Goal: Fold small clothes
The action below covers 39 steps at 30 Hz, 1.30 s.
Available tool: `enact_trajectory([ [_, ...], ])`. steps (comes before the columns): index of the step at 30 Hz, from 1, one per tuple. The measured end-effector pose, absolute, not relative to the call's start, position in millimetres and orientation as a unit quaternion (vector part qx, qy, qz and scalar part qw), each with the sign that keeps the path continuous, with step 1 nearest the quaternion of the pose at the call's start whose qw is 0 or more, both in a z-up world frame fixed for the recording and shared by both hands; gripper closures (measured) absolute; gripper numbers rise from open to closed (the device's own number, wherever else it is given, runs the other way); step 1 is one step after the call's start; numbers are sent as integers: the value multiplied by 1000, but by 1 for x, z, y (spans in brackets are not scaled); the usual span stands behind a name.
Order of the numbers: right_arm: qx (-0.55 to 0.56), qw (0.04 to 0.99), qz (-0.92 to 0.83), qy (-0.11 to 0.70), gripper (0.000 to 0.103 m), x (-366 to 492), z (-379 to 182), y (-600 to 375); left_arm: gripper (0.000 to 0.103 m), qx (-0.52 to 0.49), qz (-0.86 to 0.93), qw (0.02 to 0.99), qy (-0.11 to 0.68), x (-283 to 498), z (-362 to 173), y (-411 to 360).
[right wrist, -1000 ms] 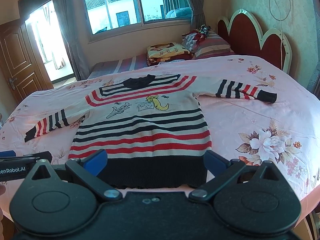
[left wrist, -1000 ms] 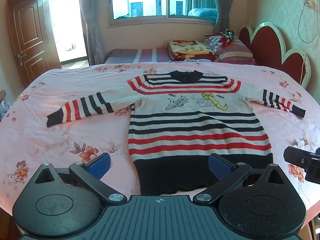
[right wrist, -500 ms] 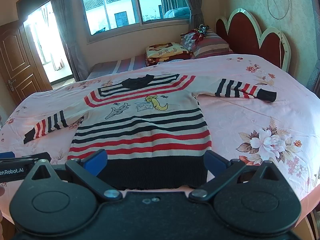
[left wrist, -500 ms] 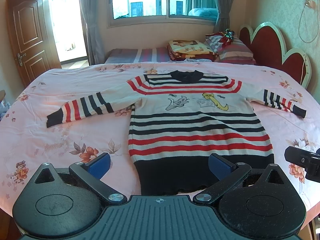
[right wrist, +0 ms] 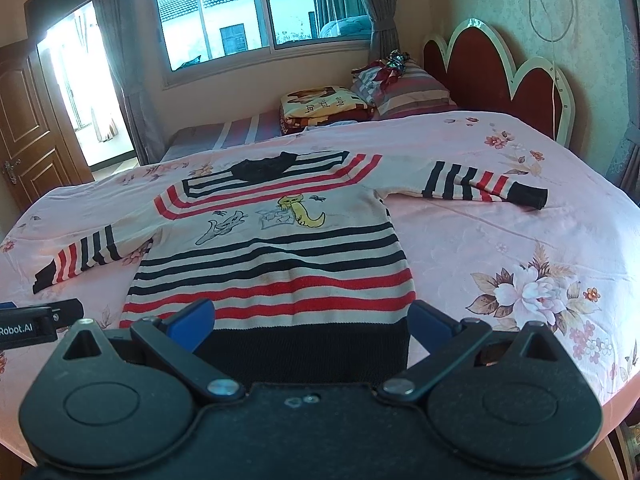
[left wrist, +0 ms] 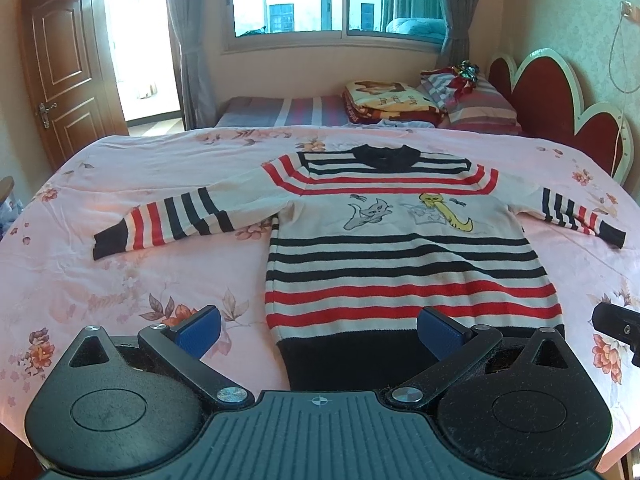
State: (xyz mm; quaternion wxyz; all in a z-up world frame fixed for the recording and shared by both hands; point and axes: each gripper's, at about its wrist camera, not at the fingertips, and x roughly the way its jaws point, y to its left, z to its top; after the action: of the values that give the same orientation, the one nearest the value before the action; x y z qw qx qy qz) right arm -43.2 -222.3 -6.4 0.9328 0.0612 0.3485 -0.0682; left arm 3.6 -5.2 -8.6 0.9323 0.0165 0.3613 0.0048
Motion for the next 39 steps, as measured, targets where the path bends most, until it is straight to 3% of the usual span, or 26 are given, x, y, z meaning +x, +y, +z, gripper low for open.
enact_trajectory([
  [7, 33, 936, -98, 336, 1, -22, -11, -246, 0, 14, 10, 931, 364, 39, -20, -12],
  [19, 88, 923, -149, 342, 2, 63, -38, -363, 0, 7, 1, 924, 381, 148, -58, -63],
  [25, 123, 911, -179, 351, 13, 113, -62, -431, 0, 26, 7, 924, 383, 205, -80, -95],
  [30, 171, 891, -205, 368, 15, 147, -91, -487, 0, 28, 19, 919, 392, 247, -96, -115],
  [32, 197, 878, -217, 379, 22, 161, -105, -511, 0, 28, 25, 918, 395, 260, -103, -122],
  [39, 258, 851, -244, 387, 24, 194, -137, -567, 0, 45, 43, 910, 411, 296, -125, -139],
])
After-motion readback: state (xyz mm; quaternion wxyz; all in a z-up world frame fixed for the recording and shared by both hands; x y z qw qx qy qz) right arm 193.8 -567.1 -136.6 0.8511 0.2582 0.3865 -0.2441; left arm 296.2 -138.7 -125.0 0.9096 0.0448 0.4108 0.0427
